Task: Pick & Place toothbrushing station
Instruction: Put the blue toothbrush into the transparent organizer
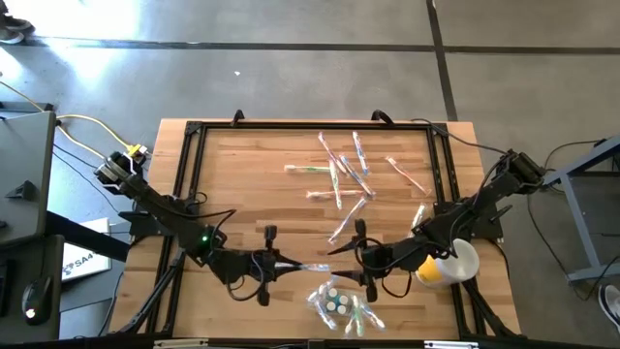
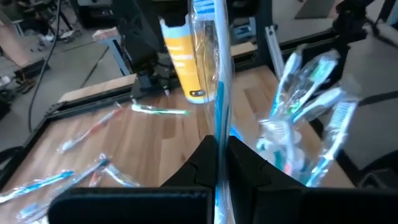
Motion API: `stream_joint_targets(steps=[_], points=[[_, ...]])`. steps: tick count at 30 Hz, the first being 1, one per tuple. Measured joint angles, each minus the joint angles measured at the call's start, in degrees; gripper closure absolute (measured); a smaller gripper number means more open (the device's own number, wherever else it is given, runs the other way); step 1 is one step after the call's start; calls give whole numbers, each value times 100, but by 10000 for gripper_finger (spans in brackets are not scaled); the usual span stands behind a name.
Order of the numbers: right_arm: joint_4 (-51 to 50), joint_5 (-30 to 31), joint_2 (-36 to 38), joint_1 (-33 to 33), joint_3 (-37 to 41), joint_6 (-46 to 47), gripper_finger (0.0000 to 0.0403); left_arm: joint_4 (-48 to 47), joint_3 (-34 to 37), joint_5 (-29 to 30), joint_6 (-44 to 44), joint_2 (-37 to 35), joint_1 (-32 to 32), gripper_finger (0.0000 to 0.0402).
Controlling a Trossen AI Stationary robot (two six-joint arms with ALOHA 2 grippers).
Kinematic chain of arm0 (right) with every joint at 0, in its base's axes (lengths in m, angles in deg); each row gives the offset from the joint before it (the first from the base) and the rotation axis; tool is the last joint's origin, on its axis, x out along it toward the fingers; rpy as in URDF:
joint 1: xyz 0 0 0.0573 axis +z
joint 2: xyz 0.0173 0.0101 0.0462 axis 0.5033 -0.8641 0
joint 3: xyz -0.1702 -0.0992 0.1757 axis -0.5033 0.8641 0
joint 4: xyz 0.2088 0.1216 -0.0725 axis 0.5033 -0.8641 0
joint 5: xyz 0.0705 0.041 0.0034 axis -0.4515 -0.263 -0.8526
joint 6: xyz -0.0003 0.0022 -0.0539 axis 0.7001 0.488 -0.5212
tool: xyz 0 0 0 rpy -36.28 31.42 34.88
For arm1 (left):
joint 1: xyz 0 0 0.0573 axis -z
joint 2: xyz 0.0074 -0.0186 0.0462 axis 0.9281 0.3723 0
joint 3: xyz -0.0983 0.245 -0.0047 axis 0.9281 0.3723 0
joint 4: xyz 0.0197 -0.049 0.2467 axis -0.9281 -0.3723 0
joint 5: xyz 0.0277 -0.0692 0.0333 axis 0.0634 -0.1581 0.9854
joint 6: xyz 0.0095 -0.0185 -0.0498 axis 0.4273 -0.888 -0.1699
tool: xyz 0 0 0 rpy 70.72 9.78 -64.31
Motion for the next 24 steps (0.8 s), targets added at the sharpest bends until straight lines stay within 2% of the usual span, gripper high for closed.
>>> stream_joint_targets(steps=[3,7,15,20,24], points=[[215,2,0,-47,0,-24,182,155,7,-9,163,39,-31,394],[321,-94,0,-197,0,-100,174,271,7,-138,270,61,-206,394],[565,-957,-40,-603,0,-98,179,343,7,-154,204,70,-544,390],[631,-1142,-131,-710,-1,-199,190,492,7,-151,306,69,-552,394],[560,-1190,-232,-780,7,-260,221,494,7,-156,321,68,-545,394]])
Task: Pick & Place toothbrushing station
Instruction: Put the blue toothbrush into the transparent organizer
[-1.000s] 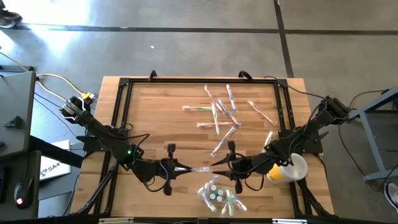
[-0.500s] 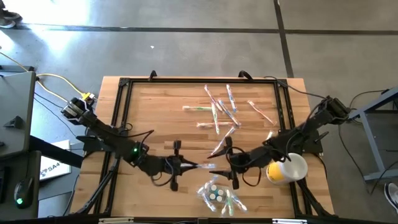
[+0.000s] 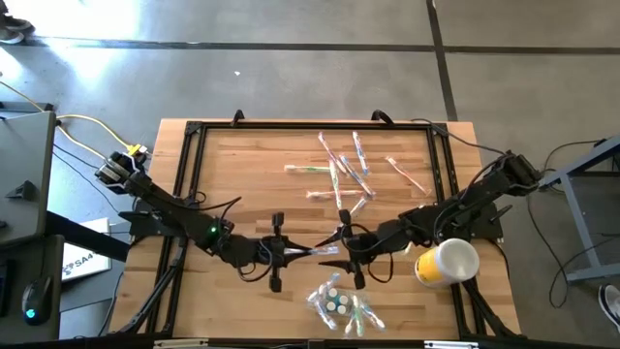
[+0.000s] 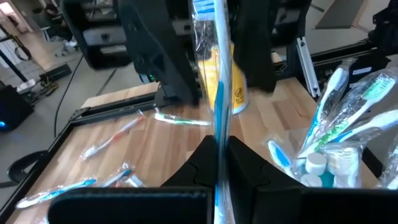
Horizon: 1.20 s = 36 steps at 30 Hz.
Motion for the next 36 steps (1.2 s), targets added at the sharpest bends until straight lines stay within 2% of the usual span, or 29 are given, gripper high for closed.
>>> stream_joint_targets(steps=[11,15,18,25,30,33,36], points=[[149,45,-52,-72,-11,-217,385,5,0,12,48,0,0,394],[175,42,-52,-72,-10,-279,385,-73,-6,13,39,-10,0,394],[166,50,-52,-72,-8,-280,387,-129,-9,10,42,-11,-1,379],[179,8,-52,-71,-7,-254,393,-203,-11,-15,118,-9,0,327],[157,41,-52,-26,-7,-253,395,-246,-9,-4,100,-9,11,276],[78,336,48,190,-8,-256,395,-254,-9,-5,51,-9,11,238],[-388,1082,250,598,-161,-282,395,-257,-9,-1,-131,-9,13,196]])
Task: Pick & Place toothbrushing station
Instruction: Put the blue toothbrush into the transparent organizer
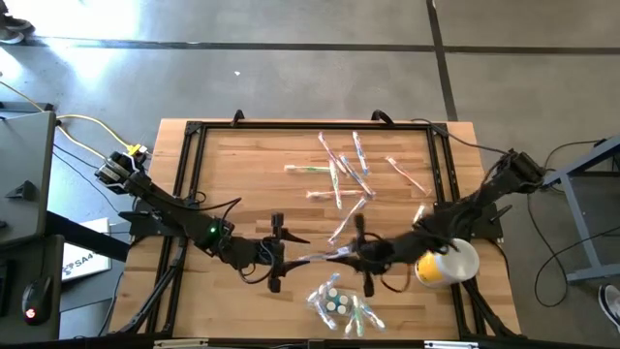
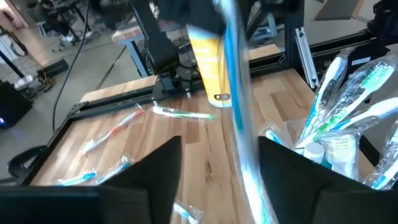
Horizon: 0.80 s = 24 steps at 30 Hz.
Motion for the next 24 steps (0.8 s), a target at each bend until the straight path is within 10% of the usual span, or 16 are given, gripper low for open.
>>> stream_joint_targets(steps=[6,24], points=[[-925,1693,185,999,-331,162,395,-266,4,20,-172,0,-3,136],[-3319,1917,170,2433,-483,4266,395,-1108,9,32,-837,2,-2,125]])
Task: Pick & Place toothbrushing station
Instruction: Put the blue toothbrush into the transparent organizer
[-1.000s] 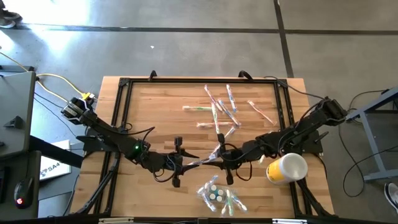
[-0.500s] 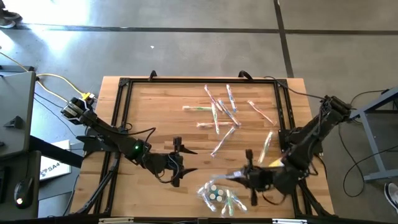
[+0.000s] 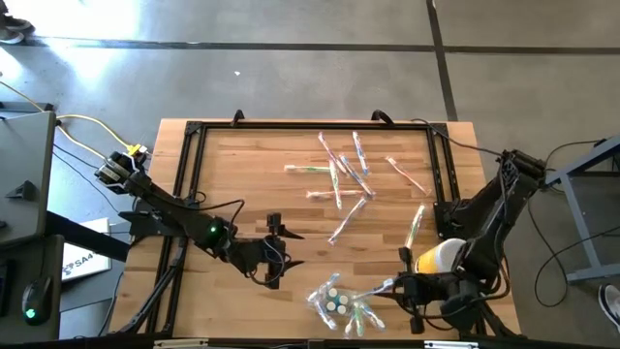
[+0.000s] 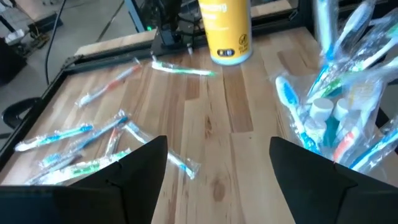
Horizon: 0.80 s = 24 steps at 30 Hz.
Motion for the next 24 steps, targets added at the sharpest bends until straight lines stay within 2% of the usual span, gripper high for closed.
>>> stream_joint_targets(steps=[8,16,24], points=[[-767,-239,-41,-115,12,1021,395,-445,0,-3,-357,0,0,125],[-686,-862,-480,-371,38,1150,390,-716,0,8,-607,2,0,125],[-703,-1130,-970,-464,44,1124,393,-687,0,31,-621,2,0,125]])
